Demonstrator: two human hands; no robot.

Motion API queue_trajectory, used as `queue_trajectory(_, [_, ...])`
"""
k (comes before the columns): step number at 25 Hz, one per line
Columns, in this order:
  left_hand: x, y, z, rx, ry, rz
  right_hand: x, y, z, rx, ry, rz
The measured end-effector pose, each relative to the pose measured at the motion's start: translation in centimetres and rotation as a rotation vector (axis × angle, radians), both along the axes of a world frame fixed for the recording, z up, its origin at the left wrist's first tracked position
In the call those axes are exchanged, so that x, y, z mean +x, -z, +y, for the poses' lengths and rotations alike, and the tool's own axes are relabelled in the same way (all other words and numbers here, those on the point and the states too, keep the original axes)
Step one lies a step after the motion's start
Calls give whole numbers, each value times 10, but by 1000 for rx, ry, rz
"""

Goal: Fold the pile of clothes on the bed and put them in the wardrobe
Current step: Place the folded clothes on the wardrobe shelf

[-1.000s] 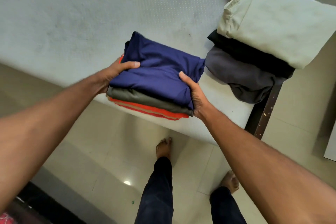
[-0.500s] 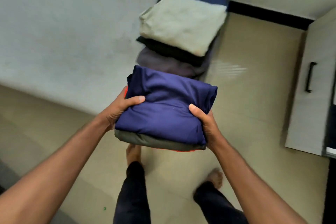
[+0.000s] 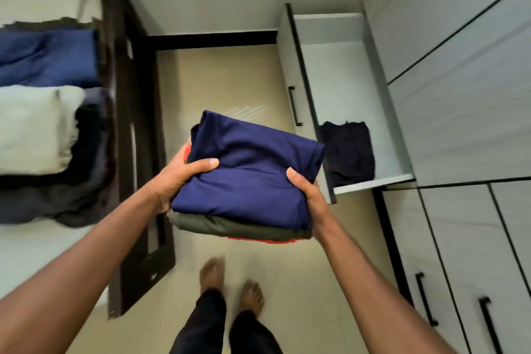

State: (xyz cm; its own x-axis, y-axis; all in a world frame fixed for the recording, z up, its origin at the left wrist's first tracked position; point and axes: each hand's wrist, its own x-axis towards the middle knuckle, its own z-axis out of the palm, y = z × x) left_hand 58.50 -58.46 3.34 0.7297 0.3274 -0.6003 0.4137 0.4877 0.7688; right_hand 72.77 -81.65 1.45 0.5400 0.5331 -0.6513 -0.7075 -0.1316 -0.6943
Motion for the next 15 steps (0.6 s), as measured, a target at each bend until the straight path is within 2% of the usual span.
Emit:
queue_trajectory(6, [134, 31, 2, -74, 251, 61, 61, 47, -35, -54, 275, 138])
queue_trajectory(11, [262, 44, 43, -34, 471, 74, 125, 77, -7, -44, 511, 257])
queue_trajectory(15, [369, 35, 63, 32, 583, 63, 189, 79, 18, 34, 600, 240])
